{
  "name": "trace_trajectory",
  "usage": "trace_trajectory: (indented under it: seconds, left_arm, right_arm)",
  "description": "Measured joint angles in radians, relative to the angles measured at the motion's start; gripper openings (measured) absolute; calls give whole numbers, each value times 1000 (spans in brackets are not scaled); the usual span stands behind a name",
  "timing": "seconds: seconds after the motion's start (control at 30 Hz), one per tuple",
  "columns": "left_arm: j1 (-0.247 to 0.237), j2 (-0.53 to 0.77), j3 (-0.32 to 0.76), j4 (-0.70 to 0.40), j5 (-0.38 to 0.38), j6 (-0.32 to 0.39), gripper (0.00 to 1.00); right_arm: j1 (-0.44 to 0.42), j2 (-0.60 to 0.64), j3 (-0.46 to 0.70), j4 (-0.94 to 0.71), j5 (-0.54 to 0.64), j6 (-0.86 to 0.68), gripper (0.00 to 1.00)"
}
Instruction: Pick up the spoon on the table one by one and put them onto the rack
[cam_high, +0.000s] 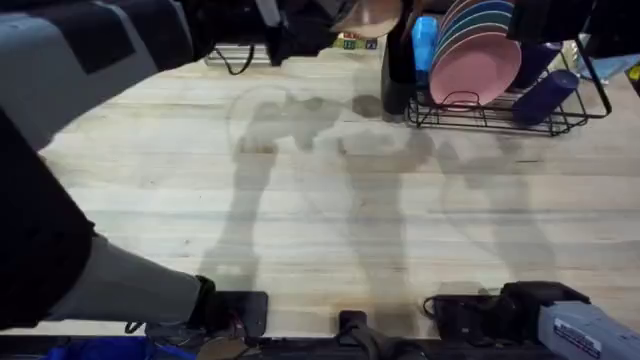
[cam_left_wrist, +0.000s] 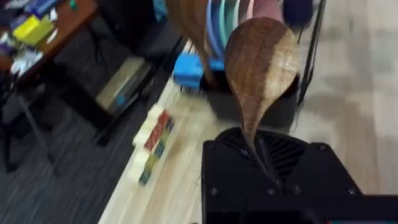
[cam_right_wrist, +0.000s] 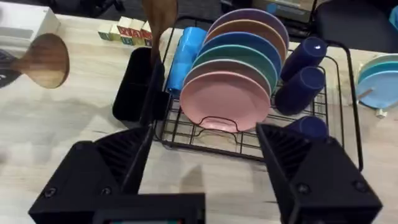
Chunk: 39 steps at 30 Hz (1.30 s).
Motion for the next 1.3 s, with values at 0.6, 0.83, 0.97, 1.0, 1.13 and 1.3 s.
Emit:
trace_trajectory:
  seconds: [0.6,0.83,0.97,1.0,1.13,1.3]
  left_arm:
    - [-210,0,0,353,37,-391,41]
    - [-291,2,0,542,6,-496,42]
    - [-313,20,0,619,-18,-550,42]
    - [-318,27,0,633,-23,-562,42]
    - [-343,92,0,749,-42,-632,42]
    - [-369,189,0,939,-58,-735,42]
  right_arm:
    - [0,-6,0,-2,0,0,997]
    - [0,-96,0,-66,0,0,997]
    - [0,-126,0,-112,0,0,997]
    - [0,-134,0,-125,0,0,997]
    - [0,-176,0,-170,0,0,998]
    - [0,-188,0,-185,0,0,997]
